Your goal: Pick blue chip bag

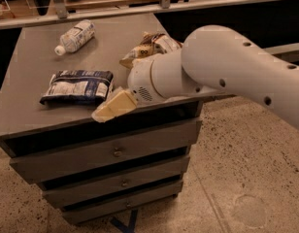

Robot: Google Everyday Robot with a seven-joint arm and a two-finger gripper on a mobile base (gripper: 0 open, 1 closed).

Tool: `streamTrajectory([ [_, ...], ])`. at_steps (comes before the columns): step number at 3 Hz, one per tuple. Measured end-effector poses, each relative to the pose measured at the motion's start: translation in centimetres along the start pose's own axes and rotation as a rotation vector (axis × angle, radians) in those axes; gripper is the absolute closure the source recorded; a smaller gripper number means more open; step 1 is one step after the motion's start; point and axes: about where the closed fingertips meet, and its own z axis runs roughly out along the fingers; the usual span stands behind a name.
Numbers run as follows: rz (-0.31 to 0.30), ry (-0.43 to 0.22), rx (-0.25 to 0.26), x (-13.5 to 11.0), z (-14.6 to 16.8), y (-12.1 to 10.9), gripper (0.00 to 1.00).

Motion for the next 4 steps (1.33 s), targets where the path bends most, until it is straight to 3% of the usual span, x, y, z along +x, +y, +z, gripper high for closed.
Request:
streamTrajectory([
  [2, 0.036, -0.066, -0.016, -1.1, 5.6, -0.3, 0.00],
  [4, 0.035, -0.095, -0.082, -1.7, 10.0, 0.1, 0.00],
])
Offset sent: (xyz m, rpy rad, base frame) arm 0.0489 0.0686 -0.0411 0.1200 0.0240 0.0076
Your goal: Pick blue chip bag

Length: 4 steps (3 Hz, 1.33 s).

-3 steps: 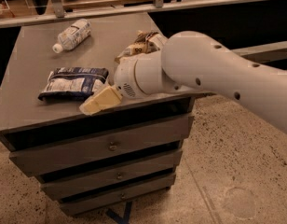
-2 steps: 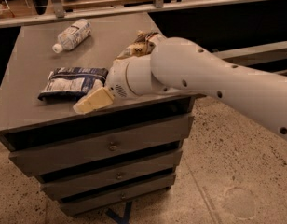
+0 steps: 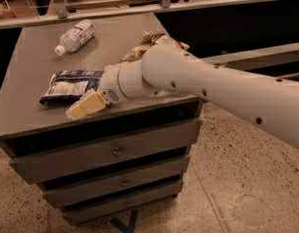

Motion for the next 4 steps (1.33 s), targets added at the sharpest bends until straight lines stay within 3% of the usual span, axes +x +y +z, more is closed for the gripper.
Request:
streamTrajectory([
  [2, 0.010, 0.011, -0.024, 1.2, 2.1, -0.6, 0.00],
  [3, 0.002, 0.015, -0.027, 1.6, 2.4, -0.8, 0.17],
  [4, -0.011, 0.012, -0.033, 1.7, 2.6, -0.8, 0.41],
])
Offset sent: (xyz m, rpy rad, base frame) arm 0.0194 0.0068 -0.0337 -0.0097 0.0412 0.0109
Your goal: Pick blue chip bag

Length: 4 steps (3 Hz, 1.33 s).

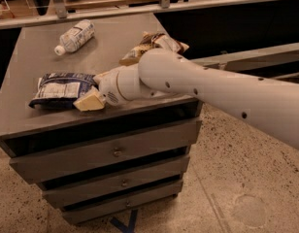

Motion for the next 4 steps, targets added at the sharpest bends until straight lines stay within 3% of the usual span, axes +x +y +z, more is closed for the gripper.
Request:
streamTrajectory([
  [1, 0.002, -0.008, -0.003, -0.2, 0.0, -0.1, 0.64],
  [2, 0.033, -0.075, 0.000, -1.7, -0.9, -0.5, 0.87],
  [3, 0.038, -0.168, -0.008, -4.7, -2.6, -1.1, 1.00],
  [4, 0.023, -0.226, -0.024, -6.9, -4.1, -1.4, 1.00],
])
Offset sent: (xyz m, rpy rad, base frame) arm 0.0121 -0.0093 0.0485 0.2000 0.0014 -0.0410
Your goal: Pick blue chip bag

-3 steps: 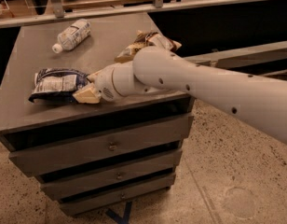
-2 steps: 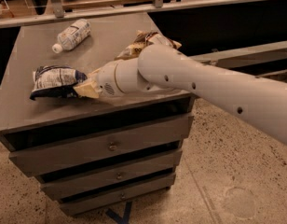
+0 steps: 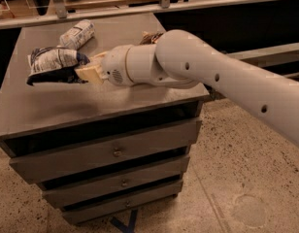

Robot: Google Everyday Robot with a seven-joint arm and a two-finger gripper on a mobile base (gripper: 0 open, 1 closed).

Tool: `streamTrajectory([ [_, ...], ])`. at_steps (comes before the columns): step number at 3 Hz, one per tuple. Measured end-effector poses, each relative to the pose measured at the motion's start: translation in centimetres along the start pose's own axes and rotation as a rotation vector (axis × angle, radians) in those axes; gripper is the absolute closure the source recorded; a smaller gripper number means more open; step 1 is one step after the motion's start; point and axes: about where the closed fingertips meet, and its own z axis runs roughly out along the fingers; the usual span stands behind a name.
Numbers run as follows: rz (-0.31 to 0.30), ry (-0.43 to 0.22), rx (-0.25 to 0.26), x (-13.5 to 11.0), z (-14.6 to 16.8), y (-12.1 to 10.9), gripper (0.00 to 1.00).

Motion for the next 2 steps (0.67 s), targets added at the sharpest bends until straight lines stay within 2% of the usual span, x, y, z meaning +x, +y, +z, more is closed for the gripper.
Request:
streamTrajectory([
  [1, 0.008, -0.014, -0.072, -1.5, -0.2, -0.3, 1.00],
  [2, 0.001, -0.003, -0.112, -1.6, -0.4, 0.7, 1.00],
])
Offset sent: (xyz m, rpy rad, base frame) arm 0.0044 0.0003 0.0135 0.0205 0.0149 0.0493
